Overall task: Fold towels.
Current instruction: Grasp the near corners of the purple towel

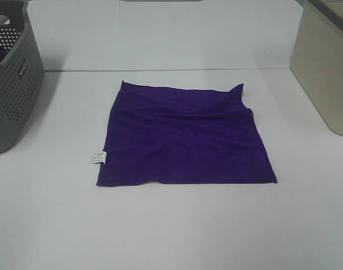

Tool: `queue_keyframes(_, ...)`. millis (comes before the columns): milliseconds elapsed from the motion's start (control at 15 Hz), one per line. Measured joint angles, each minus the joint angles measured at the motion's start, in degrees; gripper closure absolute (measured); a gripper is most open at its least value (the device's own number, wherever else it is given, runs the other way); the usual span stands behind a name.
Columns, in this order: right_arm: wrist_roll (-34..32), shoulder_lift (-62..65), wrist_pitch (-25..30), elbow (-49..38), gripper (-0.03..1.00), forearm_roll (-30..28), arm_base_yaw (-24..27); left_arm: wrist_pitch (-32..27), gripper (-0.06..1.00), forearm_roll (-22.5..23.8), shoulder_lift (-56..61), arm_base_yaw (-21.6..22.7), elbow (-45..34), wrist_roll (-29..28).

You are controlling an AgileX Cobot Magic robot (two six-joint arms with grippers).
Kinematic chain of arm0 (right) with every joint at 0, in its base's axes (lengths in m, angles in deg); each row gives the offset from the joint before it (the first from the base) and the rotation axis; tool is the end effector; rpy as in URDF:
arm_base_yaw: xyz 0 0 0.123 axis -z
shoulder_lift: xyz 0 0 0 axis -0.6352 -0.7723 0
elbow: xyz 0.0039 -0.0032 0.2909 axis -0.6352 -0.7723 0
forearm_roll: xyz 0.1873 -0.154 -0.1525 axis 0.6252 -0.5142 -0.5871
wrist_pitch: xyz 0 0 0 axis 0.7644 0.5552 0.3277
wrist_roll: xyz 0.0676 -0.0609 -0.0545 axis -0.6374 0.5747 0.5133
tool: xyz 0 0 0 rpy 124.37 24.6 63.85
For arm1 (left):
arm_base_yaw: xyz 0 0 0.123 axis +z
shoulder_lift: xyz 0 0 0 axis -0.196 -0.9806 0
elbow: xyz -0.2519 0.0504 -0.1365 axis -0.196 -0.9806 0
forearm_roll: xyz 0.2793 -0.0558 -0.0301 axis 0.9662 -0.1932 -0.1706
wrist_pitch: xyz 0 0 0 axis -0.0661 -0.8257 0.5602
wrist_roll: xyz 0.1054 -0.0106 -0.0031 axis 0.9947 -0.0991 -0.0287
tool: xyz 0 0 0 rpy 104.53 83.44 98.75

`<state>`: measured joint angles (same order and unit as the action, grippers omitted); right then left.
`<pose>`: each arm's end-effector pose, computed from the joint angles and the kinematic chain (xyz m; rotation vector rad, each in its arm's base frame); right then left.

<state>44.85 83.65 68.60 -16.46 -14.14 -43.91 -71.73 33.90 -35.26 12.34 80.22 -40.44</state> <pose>0.0340 0.0188 0.2697 -0.2068 2.1093 0.1875 0.0289 -0.0007 0.2921 -0.0175 2.0364 -0.0043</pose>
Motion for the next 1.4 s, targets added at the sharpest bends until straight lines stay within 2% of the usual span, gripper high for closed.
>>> queue_keyframes(133,0.0,0.0,0.0,0.0,0.2,-1.15,0.0,0.0,-0.05,0.0,0.0,0.0,0.0,0.0)
queue_keyframes(400,0.0,0.0,0.0,0.0,0.02,-2.01,0.0,0.0,-0.05,0.0,0.0,0.0,0.0,0.0)
queue_keyframes(1400,0.0,0.0,0.0,0.0,0.01,-2.01,0.0,0.0,-0.05,0.0,0.0,0.0,0.0,0.0)
